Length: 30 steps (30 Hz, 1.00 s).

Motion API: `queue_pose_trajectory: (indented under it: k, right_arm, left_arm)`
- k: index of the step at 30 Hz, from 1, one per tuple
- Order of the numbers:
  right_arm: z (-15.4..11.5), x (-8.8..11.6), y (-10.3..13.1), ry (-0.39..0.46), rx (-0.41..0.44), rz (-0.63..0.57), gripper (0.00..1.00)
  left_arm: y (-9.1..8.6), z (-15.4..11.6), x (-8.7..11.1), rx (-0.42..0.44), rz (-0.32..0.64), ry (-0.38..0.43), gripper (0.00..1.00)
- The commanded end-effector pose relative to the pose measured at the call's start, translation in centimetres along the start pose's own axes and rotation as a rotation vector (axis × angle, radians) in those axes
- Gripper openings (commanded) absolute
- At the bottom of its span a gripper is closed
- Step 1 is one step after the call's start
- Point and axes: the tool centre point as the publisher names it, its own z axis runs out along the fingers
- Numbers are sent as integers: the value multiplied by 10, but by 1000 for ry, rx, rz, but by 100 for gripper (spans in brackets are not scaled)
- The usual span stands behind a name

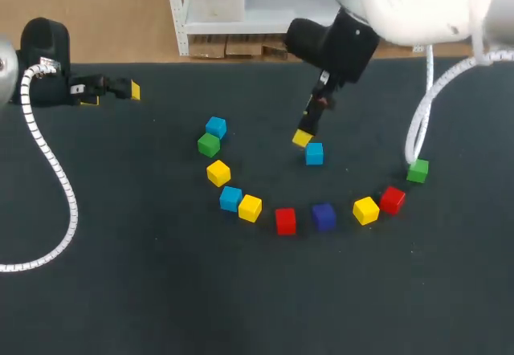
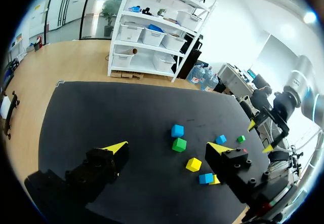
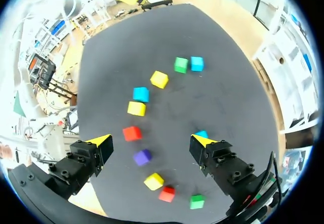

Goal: Place the blue cubes, place green cubes on the blue cubes, place the yellow cubes on the green cubes, then place the red cubes on the yellow cubes, and place purple cube on the red cubes.

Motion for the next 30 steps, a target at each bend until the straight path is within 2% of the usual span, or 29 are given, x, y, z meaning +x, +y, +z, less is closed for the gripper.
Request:
queue_pose_trajectory:
  k: [1, 6, 10, 15, 21, 30]
  right_arm:
    - [17, -2, 34, -47, 47, -16, 100]
    - [39, -4, 46, -15, 49, -35, 100]
    - [38, -4, 35, -35, 96, -20, 100]
    - [9, 1, 3, -181, 127, 87, 100]
    - [-33, 18, -36, -342, 177, 212, 100]
    - [-71, 56, -83, -499, 300, 348, 100]
  left_arm:
    - [3, 0, 1, 15, 3, -6, 100]
    - [3, 0, 1, 15, 3, -6, 100]
    - [3, 0, 1, 15, 3, -6, 100]
    - [3, 0, 1, 15, 3, -6, 100]
    - [3, 0, 1, 15, 3, -6, 100]
    - [3, 0, 1, 15, 3, -6, 100]
